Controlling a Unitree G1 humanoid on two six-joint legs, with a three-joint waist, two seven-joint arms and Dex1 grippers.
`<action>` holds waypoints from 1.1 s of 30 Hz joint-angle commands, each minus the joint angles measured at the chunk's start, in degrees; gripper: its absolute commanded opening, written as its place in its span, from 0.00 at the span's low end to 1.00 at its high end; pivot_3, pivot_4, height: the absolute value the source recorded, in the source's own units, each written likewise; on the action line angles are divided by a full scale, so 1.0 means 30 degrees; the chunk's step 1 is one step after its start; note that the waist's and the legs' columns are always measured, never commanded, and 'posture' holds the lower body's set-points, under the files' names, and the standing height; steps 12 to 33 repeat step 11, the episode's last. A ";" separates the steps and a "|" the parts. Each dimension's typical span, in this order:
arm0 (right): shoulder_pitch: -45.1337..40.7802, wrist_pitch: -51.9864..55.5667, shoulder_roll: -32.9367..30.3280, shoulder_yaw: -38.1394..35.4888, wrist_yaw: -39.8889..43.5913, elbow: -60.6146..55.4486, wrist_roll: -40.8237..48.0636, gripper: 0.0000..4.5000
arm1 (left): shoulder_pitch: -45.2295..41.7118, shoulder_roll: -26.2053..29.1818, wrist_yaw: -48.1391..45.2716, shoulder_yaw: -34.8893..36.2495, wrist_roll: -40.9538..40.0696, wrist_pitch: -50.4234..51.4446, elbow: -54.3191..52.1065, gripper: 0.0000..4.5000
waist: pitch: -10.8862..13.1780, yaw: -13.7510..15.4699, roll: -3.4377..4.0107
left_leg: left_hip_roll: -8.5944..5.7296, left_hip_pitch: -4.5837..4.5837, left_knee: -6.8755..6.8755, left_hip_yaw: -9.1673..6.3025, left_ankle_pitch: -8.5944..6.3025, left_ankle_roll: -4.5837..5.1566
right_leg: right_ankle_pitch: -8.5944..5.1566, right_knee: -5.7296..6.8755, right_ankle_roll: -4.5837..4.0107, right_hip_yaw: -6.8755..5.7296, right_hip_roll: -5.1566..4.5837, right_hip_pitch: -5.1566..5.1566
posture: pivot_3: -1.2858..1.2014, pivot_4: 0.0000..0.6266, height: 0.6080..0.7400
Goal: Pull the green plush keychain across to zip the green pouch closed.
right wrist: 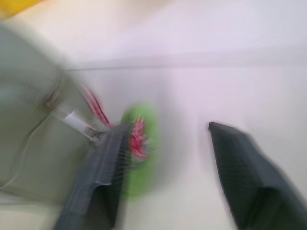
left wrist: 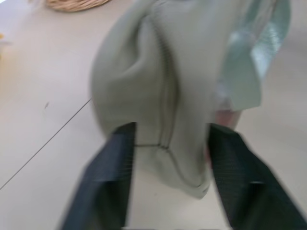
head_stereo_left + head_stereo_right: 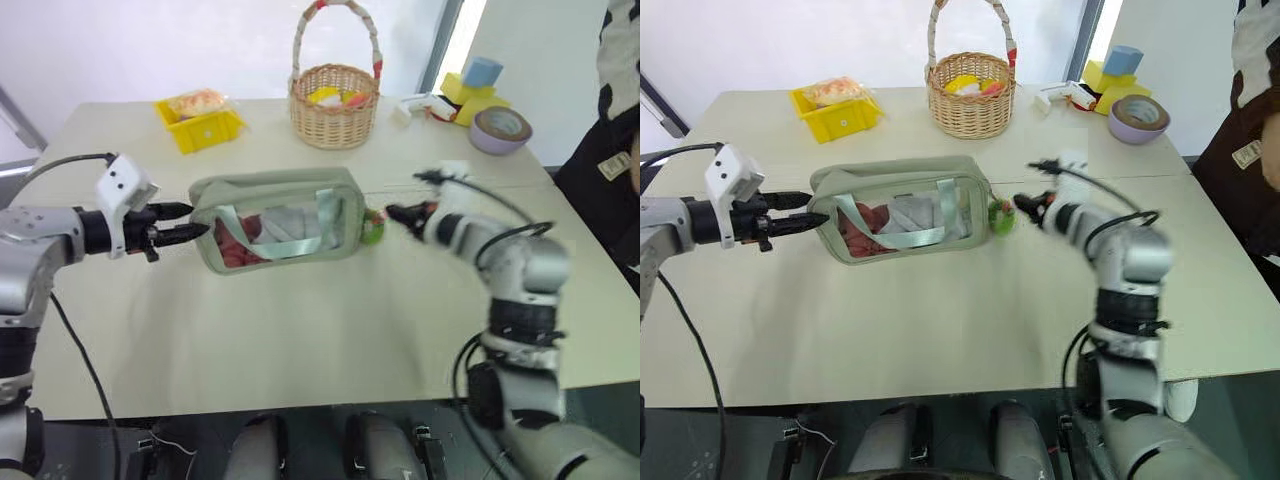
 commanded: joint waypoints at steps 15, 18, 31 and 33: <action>-0.0853 -0.2806 -0.8511 0.4003 1.1854 -0.4504 0.4271 1.00 | 0.0222 0.1767 -0.0025 0.3635 -0.1970 0.2813 -0.0524 0.99 | 0.0027 0.0018 0.0011 | 0.0060 0.0040 -0.0005 0.0002 -0.0006 0.0011 | 0.0000 -0.0023 0.0000 0.0002 0.0016 0.0013 | 0.52 0.24 0.99; -0.0853 -0.2806 -0.8511 0.4003 1.1854 -0.4504 0.4271 1.00 | 0.0222 0.1767 -0.0025 0.3635 -0.1970 0.2813 -0.0524 0.99 | 0.0027 0.0018 0.0011 | 0.0060 0.0040 -0.0005 0.0002 -0.0006 0.0011 | 0.0000 -0.0023 0.0000 0.0002 0.0016 0.0013 | 0.52 0.24 0.99; -0.0853 -0.2806 -0.8511 0.4003 1.1854 -0.4504 0.4271 1.00 | 0.0222 0.1767 -0.0025 0.3635 -0.1970 0.2813 -0.0524 0.99 | 0.0027 0.0018 0.0011 | 0.0060 0.0040 -0.0005 0.0002 -0.0006 0.0011 | 0.0000 -0.0023 0.0000 0.0002 0.0016 0.0013 | 0.52 0.24 0.99; -0.0853 -0.2806 -0.8511 0.4003 1.1854 -0.4504 0.4271 1.00 | 0.0222 0.1767 -0.0025 0.3635 -0.1970 0.2813 -0.0524 0.99 | 0.0027 0.0018 0.0011 | 0.0060 0.0040 -0.0005 0.0002 -0.0006 0.0011 | 0.0000 -0.0023 0.0000 0.0002 0.0016 0.0013 | 0.52 0.24 0.99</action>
